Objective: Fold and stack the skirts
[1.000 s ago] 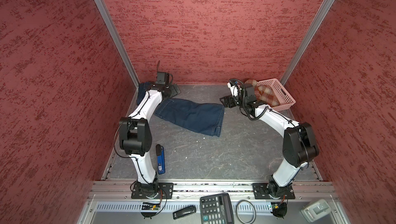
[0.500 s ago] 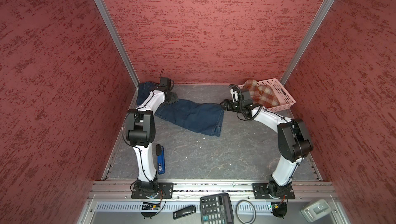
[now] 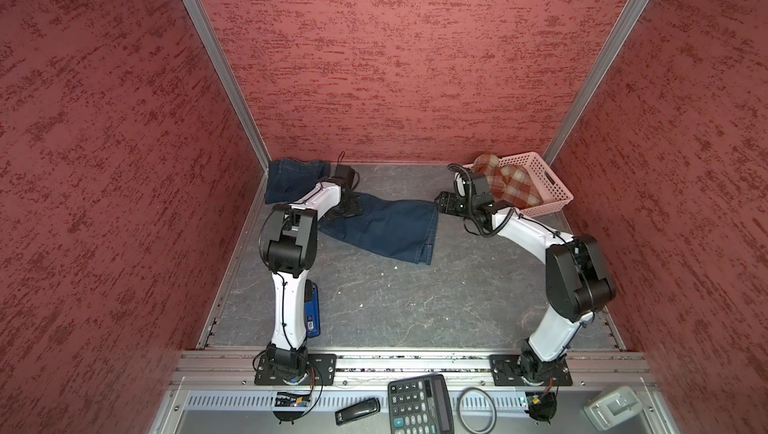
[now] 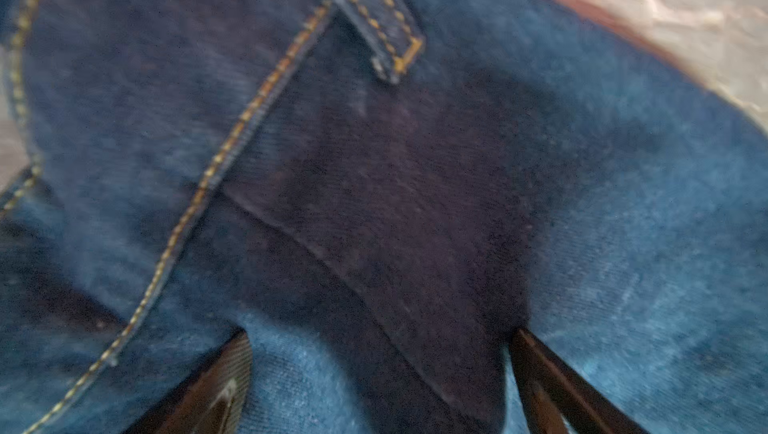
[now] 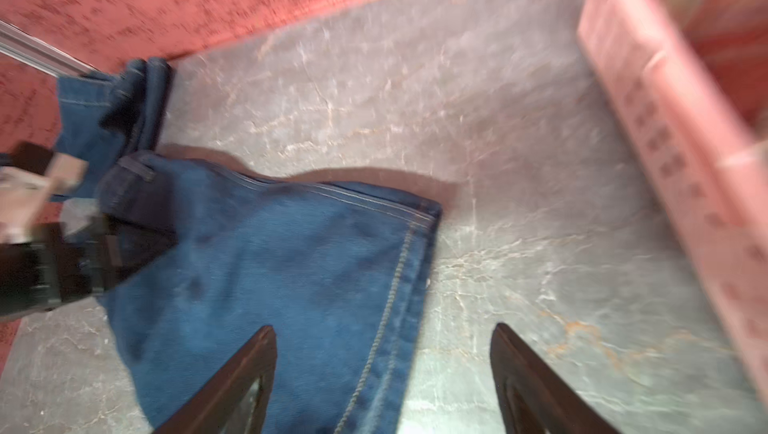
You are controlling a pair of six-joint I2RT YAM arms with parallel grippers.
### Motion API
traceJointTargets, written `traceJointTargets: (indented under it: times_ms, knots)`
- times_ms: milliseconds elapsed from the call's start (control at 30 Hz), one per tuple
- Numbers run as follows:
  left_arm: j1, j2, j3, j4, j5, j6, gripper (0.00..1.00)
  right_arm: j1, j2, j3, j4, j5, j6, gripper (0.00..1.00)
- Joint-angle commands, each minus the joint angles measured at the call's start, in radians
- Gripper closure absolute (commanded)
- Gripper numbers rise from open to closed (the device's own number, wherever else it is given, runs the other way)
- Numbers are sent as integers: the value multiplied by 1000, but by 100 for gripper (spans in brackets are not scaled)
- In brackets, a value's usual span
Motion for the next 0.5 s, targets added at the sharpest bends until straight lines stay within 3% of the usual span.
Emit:
traceJointTargets:
  times_ms: [0, 167, 467]
  knots:
    - [-73, 72, 28, -4, 123, -14, 3, 0, -24, -10, -50, 39, -61, 18]
    - [-112, 77, 22, 8, 162, -30, 4, 2, 33, -4, -61, 11, -116, 19]
    - [-21, 74, 36, 54, 192, -40, 3, 136, 119, -83, -14, 61, -58, 23]
